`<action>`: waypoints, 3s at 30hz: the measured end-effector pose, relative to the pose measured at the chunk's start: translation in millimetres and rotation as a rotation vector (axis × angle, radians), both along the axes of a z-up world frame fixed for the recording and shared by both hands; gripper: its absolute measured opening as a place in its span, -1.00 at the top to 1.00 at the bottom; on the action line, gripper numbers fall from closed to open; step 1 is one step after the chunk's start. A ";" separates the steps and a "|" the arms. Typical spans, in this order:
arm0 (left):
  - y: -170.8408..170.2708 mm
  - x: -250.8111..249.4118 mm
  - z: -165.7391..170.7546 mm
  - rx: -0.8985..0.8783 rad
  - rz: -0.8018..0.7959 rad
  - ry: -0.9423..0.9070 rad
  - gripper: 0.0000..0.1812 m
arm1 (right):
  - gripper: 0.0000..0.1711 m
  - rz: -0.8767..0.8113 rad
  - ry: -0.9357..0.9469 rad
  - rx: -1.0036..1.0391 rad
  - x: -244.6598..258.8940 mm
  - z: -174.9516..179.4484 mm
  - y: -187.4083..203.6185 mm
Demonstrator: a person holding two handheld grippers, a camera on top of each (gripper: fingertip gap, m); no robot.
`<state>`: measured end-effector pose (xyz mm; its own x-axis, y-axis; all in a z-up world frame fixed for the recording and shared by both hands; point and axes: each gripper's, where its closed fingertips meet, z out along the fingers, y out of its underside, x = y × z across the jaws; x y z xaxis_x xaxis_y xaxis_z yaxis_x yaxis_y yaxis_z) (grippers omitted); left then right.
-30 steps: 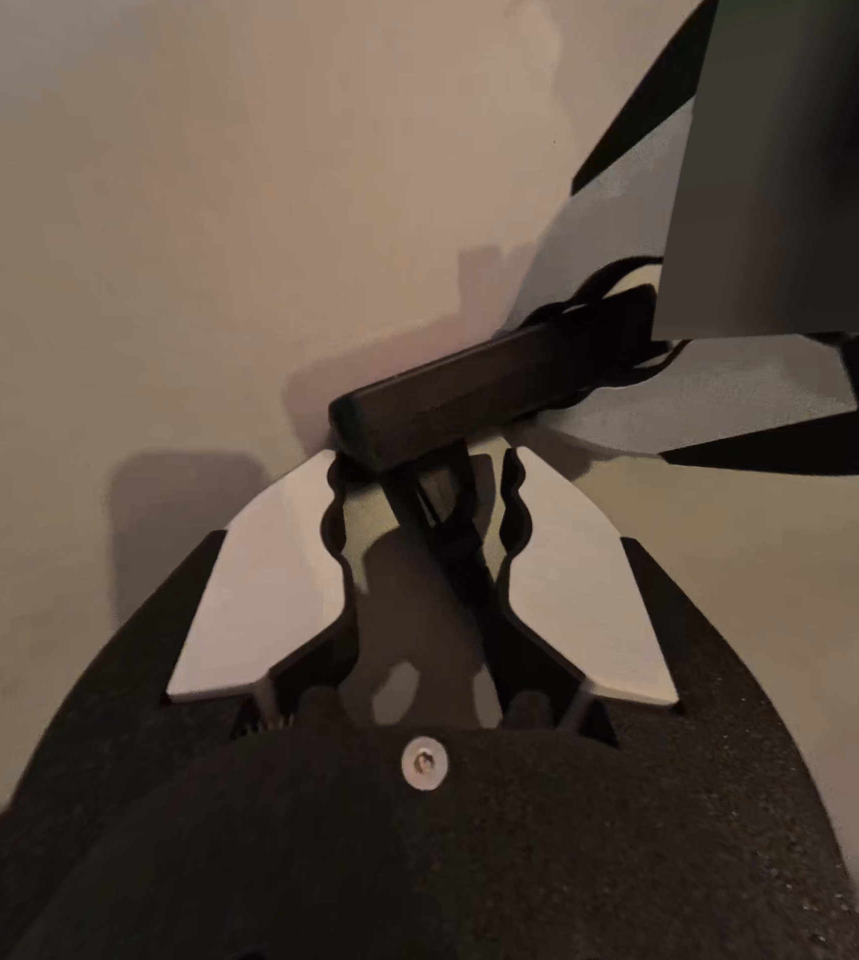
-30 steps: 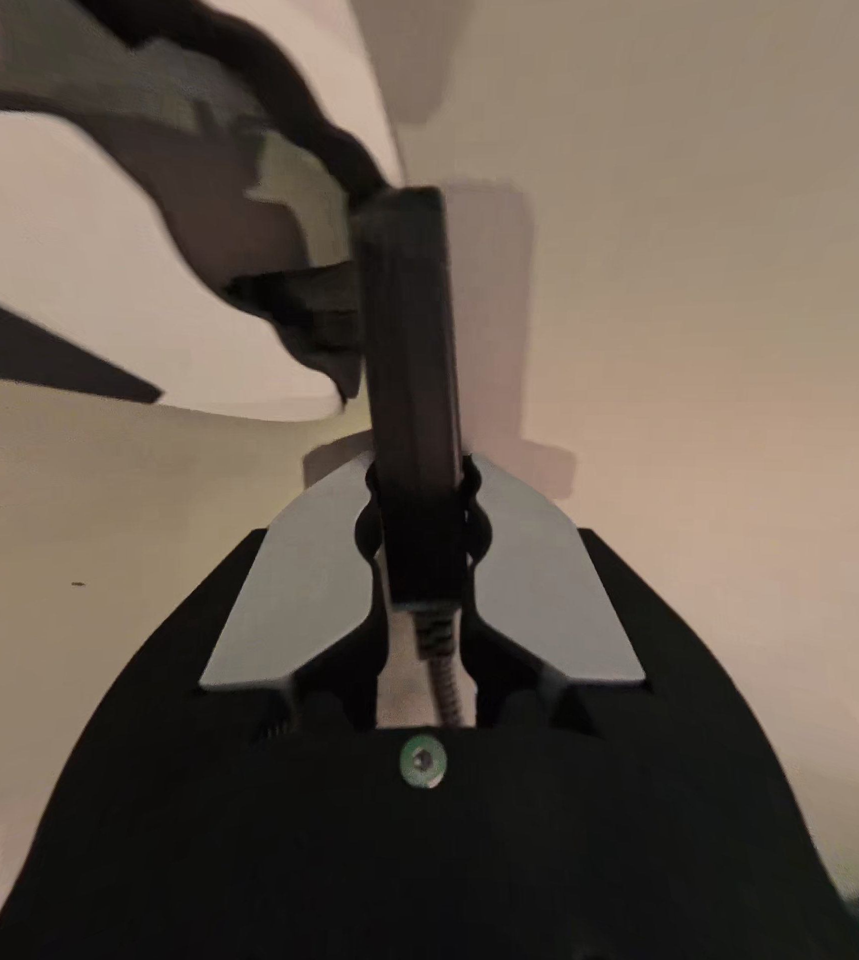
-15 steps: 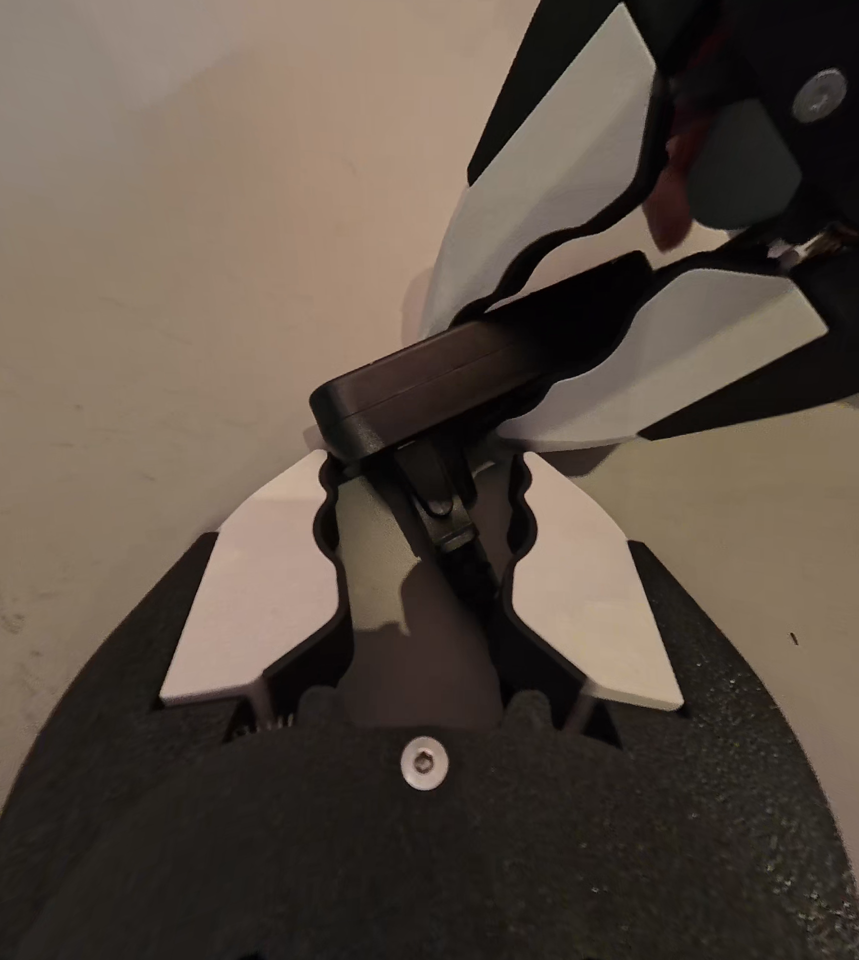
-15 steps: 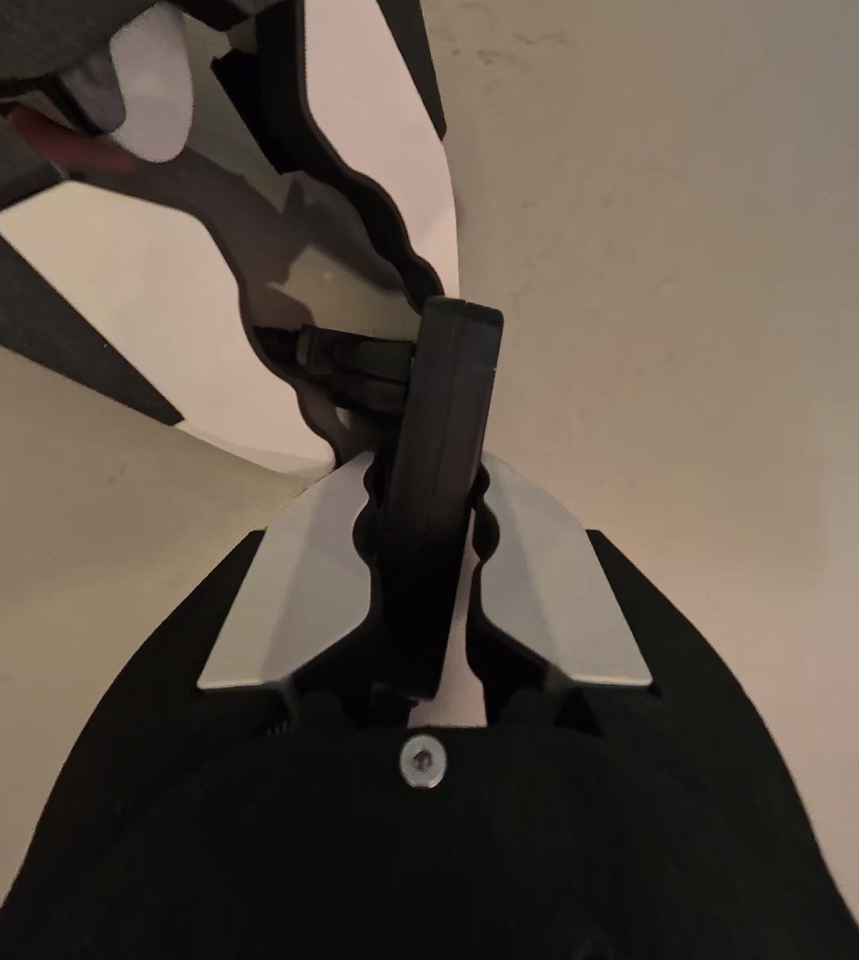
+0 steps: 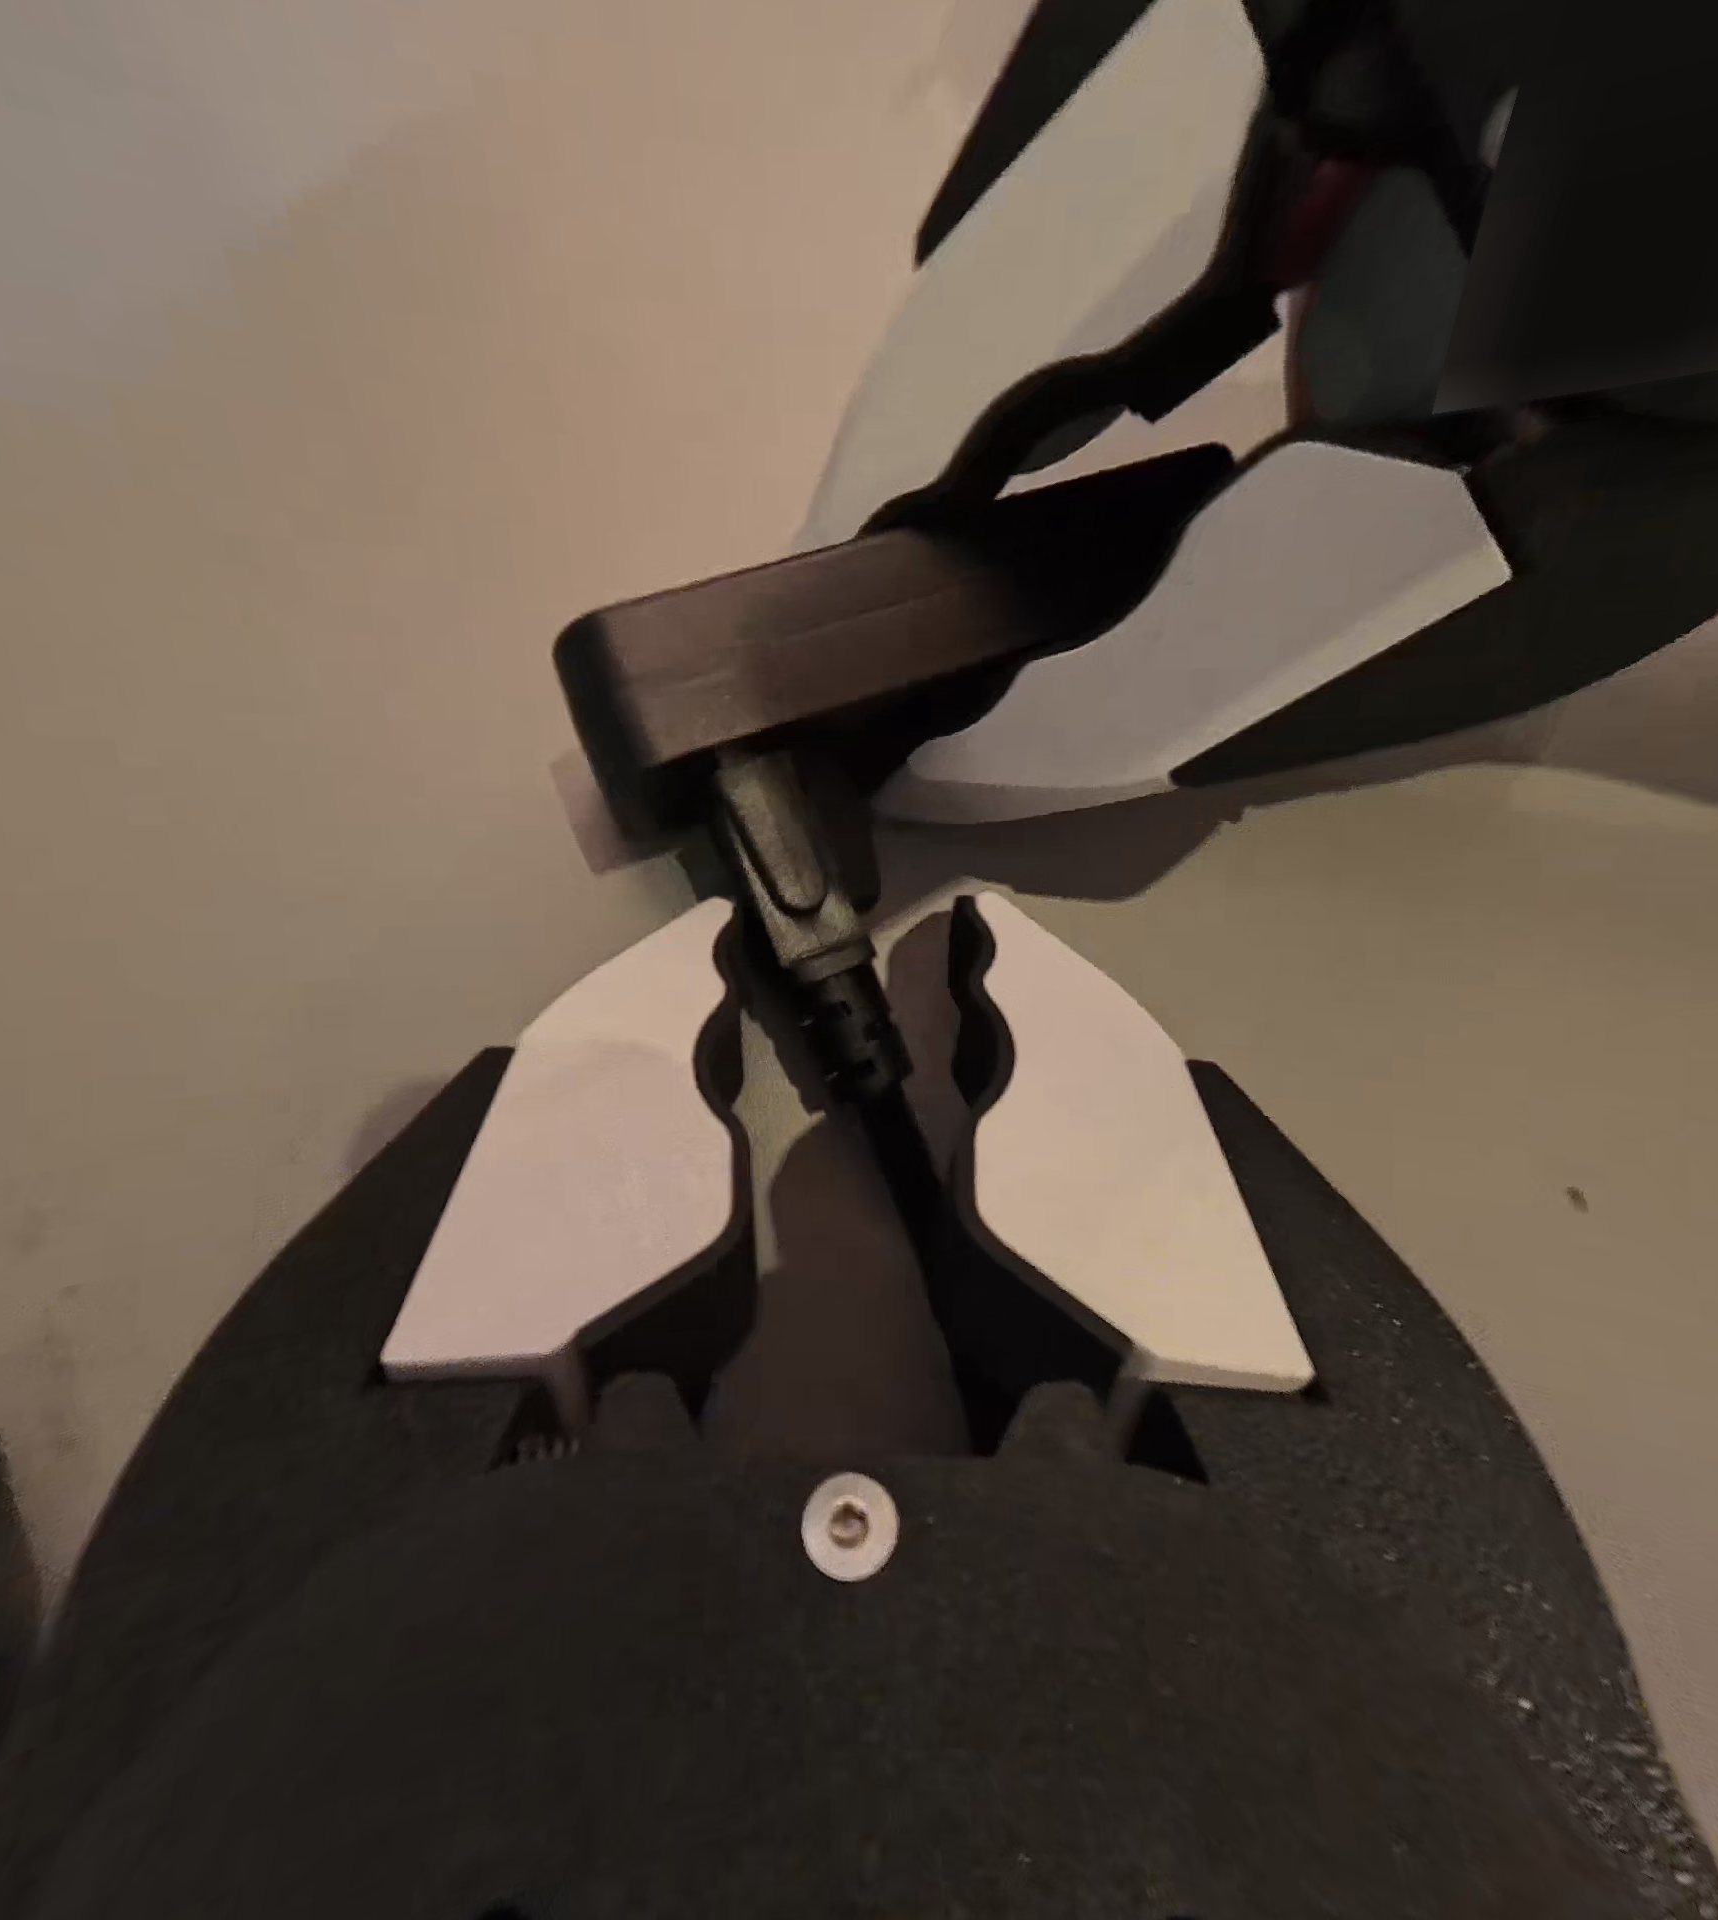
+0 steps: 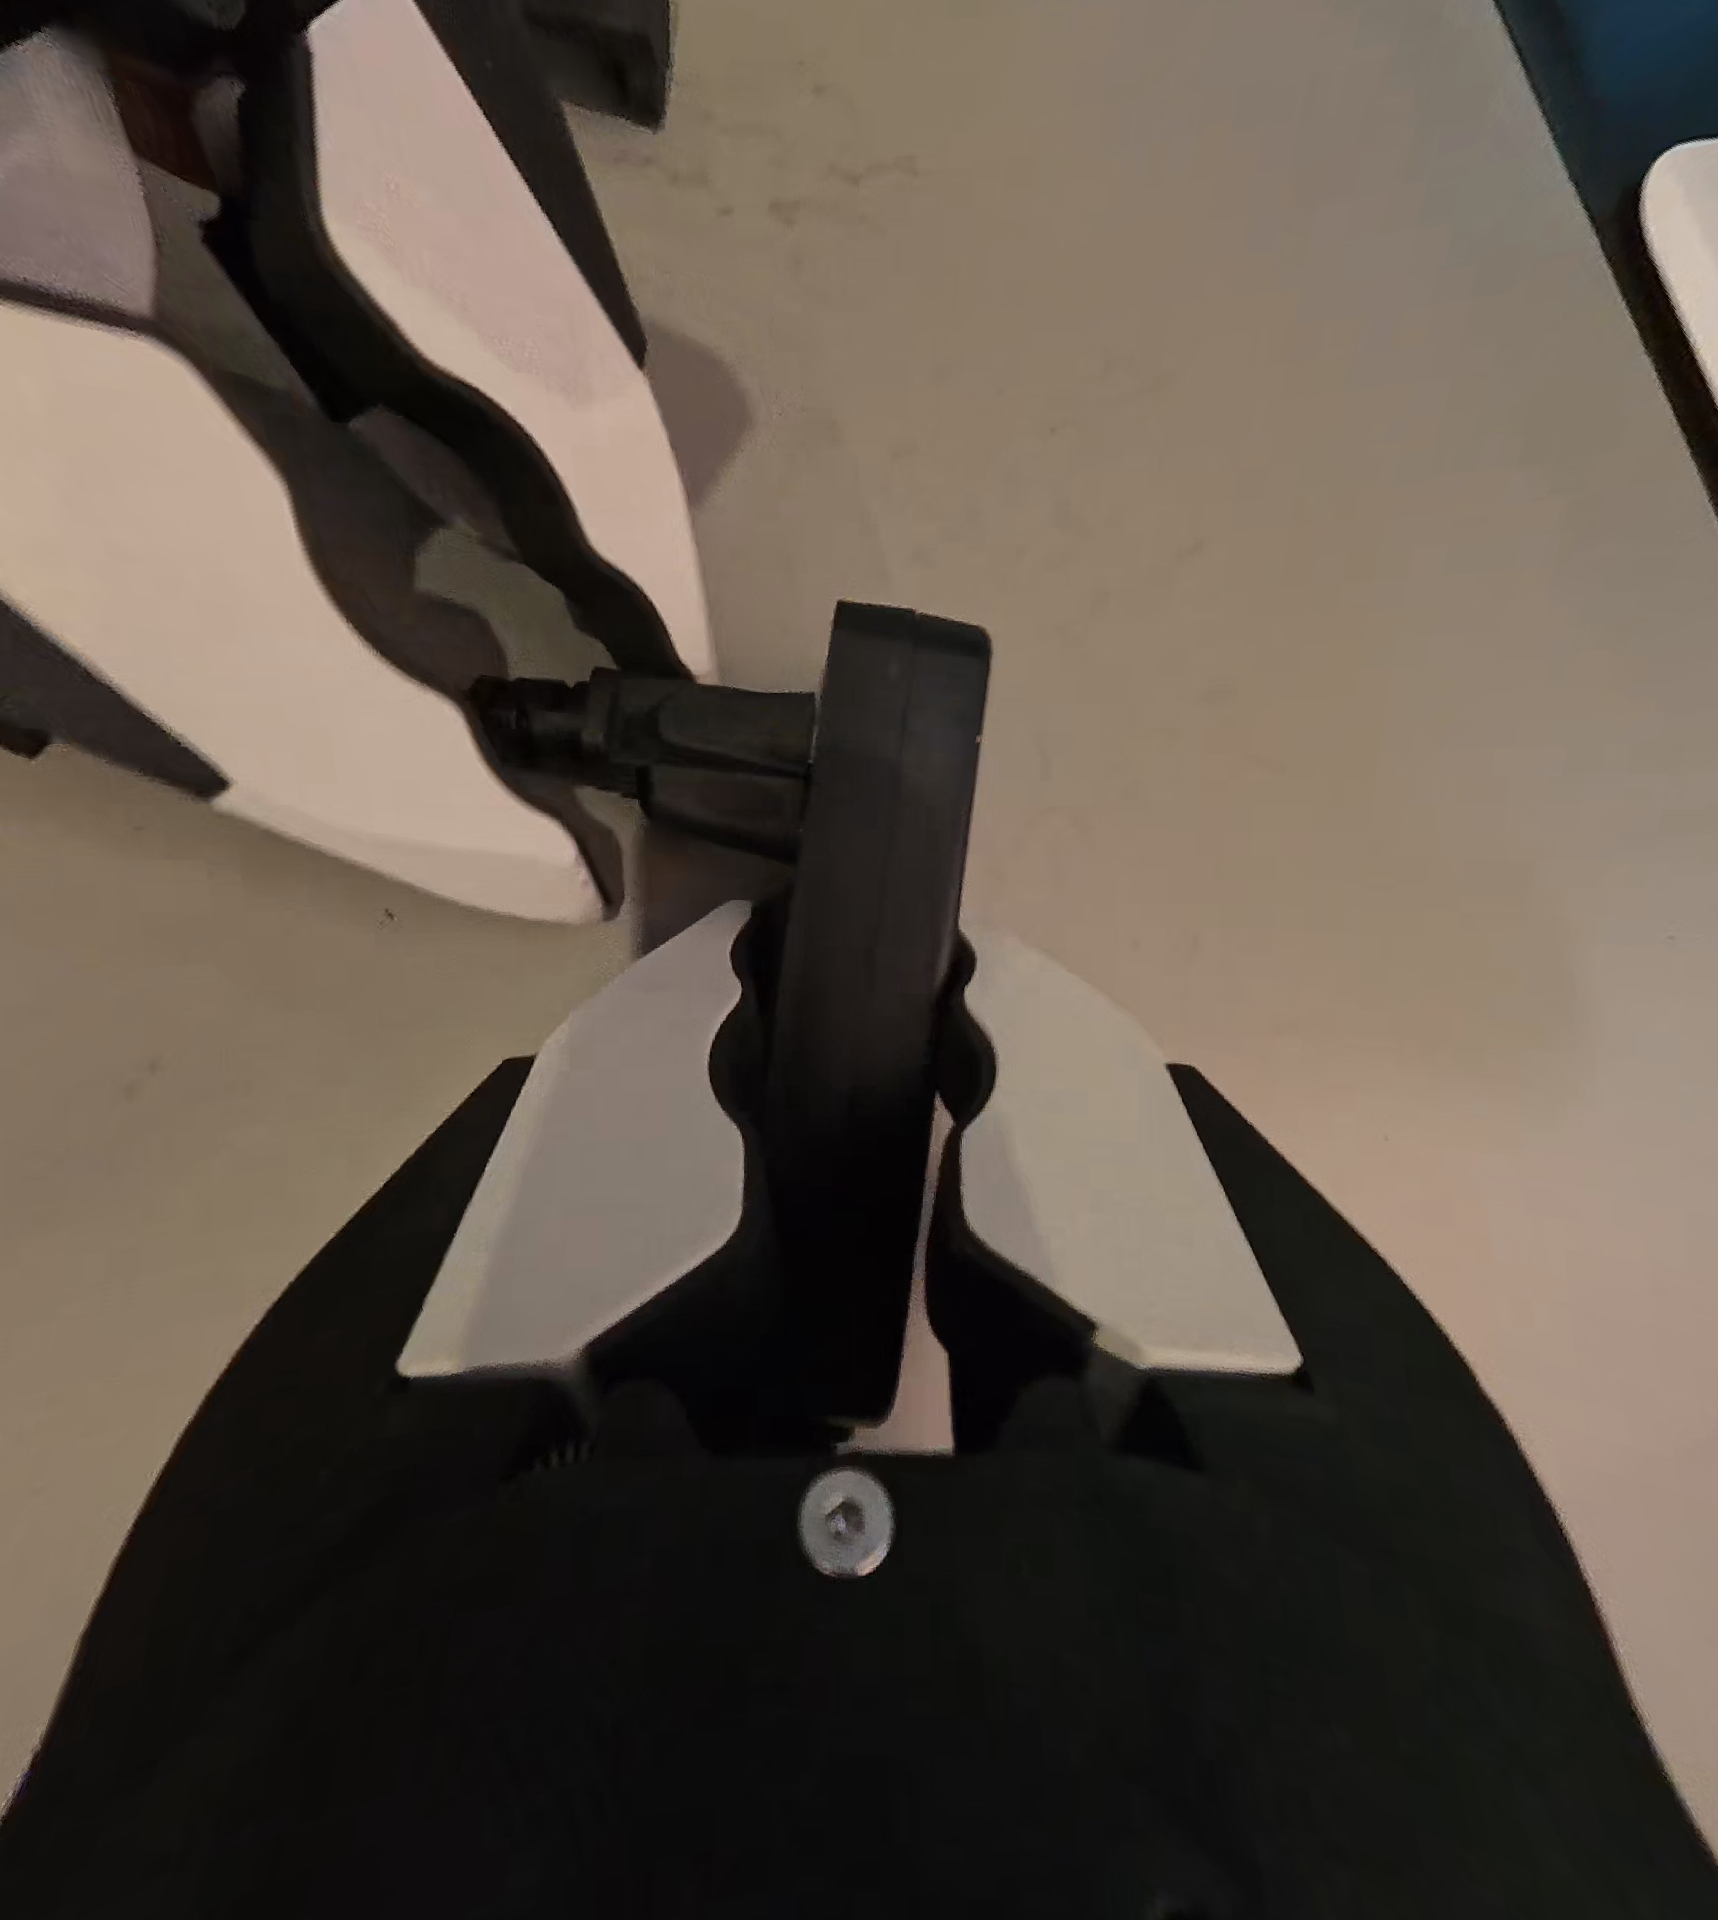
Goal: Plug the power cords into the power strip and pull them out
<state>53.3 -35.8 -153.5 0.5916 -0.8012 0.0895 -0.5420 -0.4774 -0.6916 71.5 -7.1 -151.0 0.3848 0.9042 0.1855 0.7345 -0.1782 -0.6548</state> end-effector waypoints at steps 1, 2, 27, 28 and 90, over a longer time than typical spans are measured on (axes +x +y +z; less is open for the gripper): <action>2.5 2.4 -1.4 0.054 -0.005 0.023 0.56 | 0.63 -0.005 -0.014 -0.004 0.5 -1.0 0.8; 4.6 4.7 -2.3 0.097 -0.006 0.043 0.52 | 0.63 -0.017 -0.026 -0.010 1.2 -2.0 1.9; 21.9 -1.7 -3.3 0.016 0.370 0.050 0.74 | 0.62 -0.320 0.082 -0.193 8.8 -6.1 13.9; 21.7 -1.8 -3.3 0.023 0.376 0.055 0.75 | 0.62 -0.317 0.082 -0.190 8.7 -6.1 13.8; 31.0 -4.2 -1.3 0.023 0.032 0.092 0.74 | 0.62 -0.252 0.099 -0.187 -2.1 -5.3 13.9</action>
<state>49.1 -4.8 -154.8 0.6214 -0.7833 0.0150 -0.5889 -0.4796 -0.6505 69.5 6.9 -156.2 0.6084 0.7932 -0.0243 0.5865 -0.4701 -0.6596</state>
